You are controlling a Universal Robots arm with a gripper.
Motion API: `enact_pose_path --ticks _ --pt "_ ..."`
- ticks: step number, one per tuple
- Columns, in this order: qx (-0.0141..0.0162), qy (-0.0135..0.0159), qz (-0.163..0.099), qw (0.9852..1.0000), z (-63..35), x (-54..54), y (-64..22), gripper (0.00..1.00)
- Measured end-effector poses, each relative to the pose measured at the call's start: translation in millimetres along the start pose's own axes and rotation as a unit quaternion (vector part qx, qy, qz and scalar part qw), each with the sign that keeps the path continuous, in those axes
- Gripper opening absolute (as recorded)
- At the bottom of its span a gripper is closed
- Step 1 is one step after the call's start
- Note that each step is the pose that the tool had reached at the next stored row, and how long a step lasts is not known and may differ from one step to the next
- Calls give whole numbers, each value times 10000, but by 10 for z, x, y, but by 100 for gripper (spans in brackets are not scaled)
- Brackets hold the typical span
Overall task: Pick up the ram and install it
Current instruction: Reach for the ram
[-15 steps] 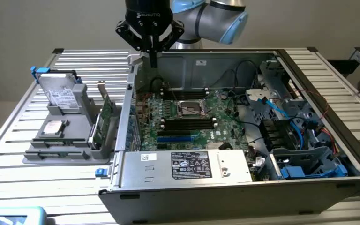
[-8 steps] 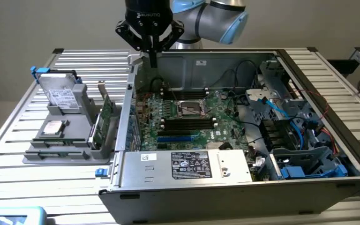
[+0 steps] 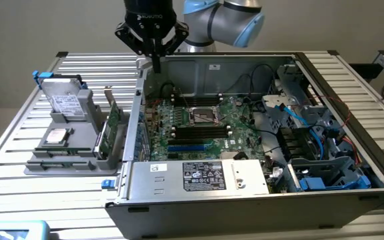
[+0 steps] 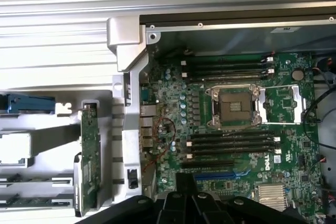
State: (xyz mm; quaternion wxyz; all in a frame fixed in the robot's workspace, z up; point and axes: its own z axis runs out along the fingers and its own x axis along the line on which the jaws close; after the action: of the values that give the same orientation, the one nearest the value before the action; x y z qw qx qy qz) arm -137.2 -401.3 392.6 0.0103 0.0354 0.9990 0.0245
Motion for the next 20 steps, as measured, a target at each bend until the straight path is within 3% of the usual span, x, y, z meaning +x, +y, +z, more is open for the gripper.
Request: enact_pose_path --ticks 9,20 --pt "0 -3 0 10000 -8 361 -91 11" --pt "-2 -2 0 10000 22 689 -307 11"
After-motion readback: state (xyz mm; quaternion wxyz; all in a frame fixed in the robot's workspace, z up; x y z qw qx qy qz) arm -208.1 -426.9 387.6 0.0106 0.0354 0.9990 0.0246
